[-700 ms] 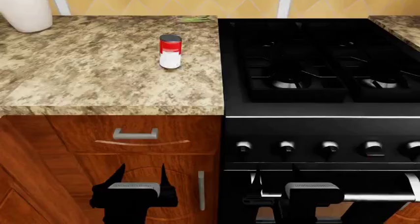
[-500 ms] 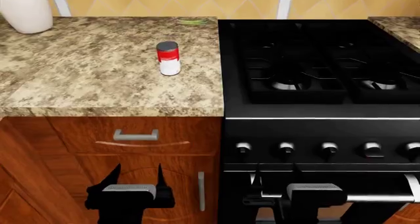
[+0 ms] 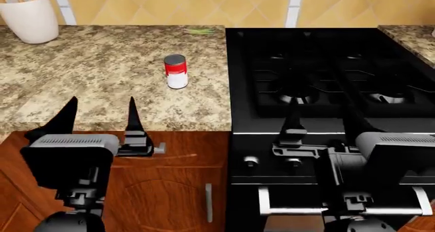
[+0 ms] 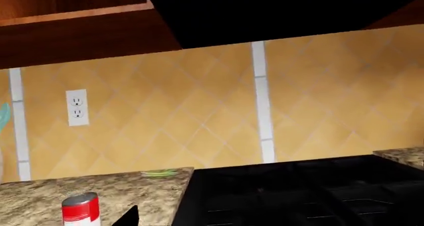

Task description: Pick the canned food and canned food from the counter and place them in the cabinets closest to them.

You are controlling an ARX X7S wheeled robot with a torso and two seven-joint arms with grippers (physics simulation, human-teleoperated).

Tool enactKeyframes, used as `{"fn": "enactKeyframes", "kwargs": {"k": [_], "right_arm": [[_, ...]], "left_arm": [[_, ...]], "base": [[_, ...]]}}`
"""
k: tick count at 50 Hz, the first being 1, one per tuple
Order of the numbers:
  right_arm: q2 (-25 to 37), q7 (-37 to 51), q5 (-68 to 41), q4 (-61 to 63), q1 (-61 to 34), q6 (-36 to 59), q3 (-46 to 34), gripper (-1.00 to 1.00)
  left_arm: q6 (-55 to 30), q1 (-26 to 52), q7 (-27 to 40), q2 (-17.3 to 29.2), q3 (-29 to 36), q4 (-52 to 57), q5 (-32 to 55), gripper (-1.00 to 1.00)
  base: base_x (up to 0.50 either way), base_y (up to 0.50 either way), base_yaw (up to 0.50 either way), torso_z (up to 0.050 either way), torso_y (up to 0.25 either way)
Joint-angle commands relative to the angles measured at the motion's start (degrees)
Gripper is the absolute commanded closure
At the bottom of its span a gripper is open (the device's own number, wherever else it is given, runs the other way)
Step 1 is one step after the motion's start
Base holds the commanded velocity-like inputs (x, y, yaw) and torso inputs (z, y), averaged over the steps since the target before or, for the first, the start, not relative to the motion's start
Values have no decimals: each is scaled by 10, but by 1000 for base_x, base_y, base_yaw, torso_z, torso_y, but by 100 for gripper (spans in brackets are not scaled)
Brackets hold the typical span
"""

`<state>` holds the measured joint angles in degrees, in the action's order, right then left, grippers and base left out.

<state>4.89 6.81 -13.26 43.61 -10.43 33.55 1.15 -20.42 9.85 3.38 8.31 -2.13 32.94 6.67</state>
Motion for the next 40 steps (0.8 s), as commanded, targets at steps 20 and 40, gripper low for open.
{"fn": "enactKeyframes", "kwargs": {"k": [20, 40], "right_arm": [[29, 46, -51, 87, -74, 132, -15, -100], [34, 38, -94, 94, -69, 127, -16, -100]], "left_arm": [[-128, 86, 30, 27, -16, 84, 34, -100], [-121, 82, 38, 36, -3, 76, 36, -100]], "base": [[434, 331, 0, 0, 0], [408, 205, 0, 0, 1]]}}
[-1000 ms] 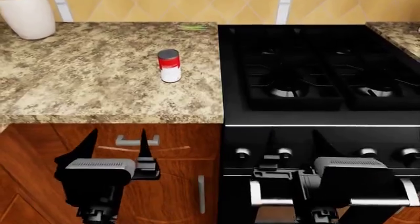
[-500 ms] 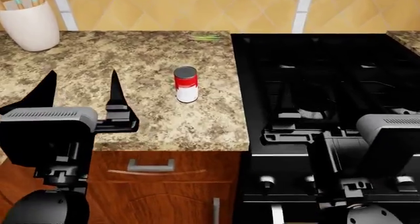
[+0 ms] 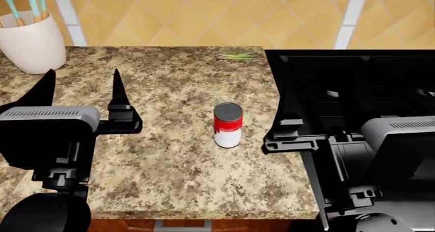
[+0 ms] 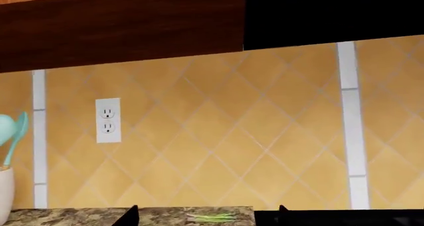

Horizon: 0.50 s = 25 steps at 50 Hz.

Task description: Pick the canned food and canned food from the counter and place them in the cabinets closest to them.

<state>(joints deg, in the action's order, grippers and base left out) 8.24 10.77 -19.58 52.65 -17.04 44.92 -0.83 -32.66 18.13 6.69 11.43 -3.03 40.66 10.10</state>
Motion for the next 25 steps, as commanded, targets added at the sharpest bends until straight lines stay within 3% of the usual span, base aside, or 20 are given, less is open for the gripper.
{"fn": "enactKeyframes", "kwargs": {"k": [1, 10, 25], "right_arm": [[-1, -1, -35, 3, -4, 18, 4, -100], [5, 18, -50, -33, -40, 121, -54, -100], [18, 4, -41, -106, -47, 139, -151, -100]], "left_arm": [[2, -1, 5, 5, 7, -2, 2, -100], [2, -2, 9, 8, 9, 2, 6, -100], [7, -5, 13, 17, 19, 10, 4, -100]], "base": [[0, 0, 0, 0, 0], [0, 0, 0, 0, 0], [0, 0, 0, 0, 0]]}}
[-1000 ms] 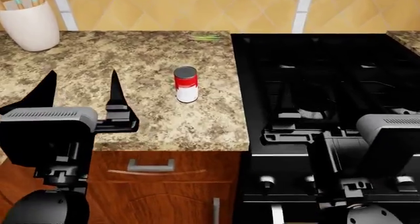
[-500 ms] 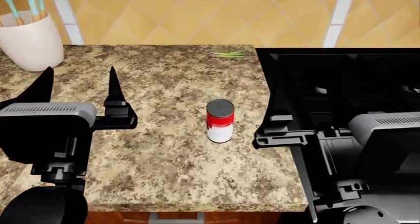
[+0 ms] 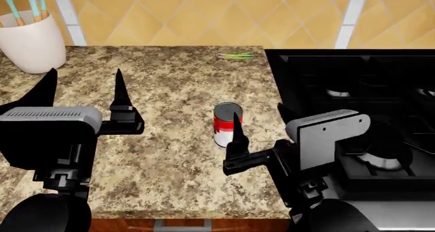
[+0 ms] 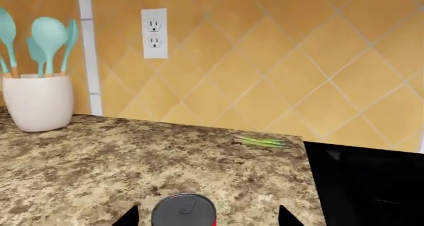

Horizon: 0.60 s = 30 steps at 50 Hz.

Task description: Pick the canned food and canned food from the counter and place them in the cabinets closest to them.

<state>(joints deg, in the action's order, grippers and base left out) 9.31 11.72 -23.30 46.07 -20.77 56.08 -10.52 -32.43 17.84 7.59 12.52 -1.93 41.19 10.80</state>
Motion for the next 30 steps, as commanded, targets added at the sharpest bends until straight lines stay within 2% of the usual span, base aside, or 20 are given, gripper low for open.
{"fn": "enactKeyframes", "kwargs": {"k": [1, 22, 30], "right_arm": [[8, -6, -2, -46, -10, 27, -58, -100], [-1, 2, 2, -123, -20, 15, -73, -100], [-5, 3, 15, -172, -46, 13, -101, -100]], "left_arm": [[6, -2, 5, 7, 8, 5, -4, -100], [9, 0, 3, 12, 2, 13, 21, -100], [10, -1, 5, 16, 3, 17, 22, -100]], "base": [[0, 0, 0, 0, 0], [0, 0, 0, 0, 0], [0, 0, 0, 0, 0]]}}
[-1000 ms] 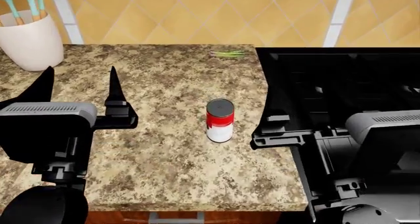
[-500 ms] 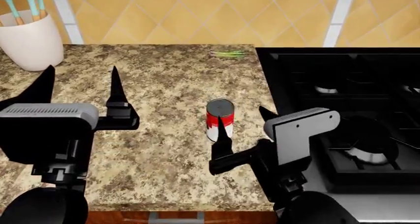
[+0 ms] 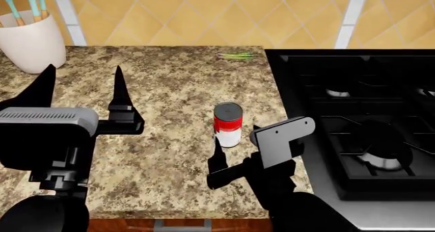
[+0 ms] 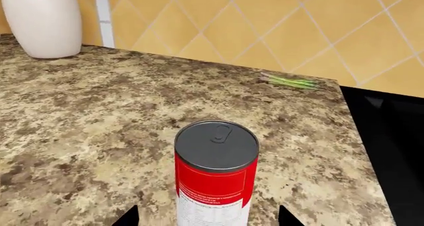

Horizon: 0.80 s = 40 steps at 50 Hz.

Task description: Pick the canned food and canned food from the counter and place them in the cabinets closest to them.

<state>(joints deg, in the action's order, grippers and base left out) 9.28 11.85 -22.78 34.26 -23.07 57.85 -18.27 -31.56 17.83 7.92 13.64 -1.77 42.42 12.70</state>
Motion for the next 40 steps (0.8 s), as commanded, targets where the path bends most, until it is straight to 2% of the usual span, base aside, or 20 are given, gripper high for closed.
{"fn": "enactKeyframes", "kwargs": {"k": [1, 40], "right_arm": [[-7, 1, 11, -63, -28, -6, -24, -100], [-46, -18, 11, -300, -130, -68, -41, -100]], "left_arm": [[2, 0, 2, 6, 2, 5, 4, -100], [4, -2, 10, 16, 7, 9, 16, -100]], "base": [[0, 0, 0, 0, 0], [0, 0, 0, 0, 0]]}}
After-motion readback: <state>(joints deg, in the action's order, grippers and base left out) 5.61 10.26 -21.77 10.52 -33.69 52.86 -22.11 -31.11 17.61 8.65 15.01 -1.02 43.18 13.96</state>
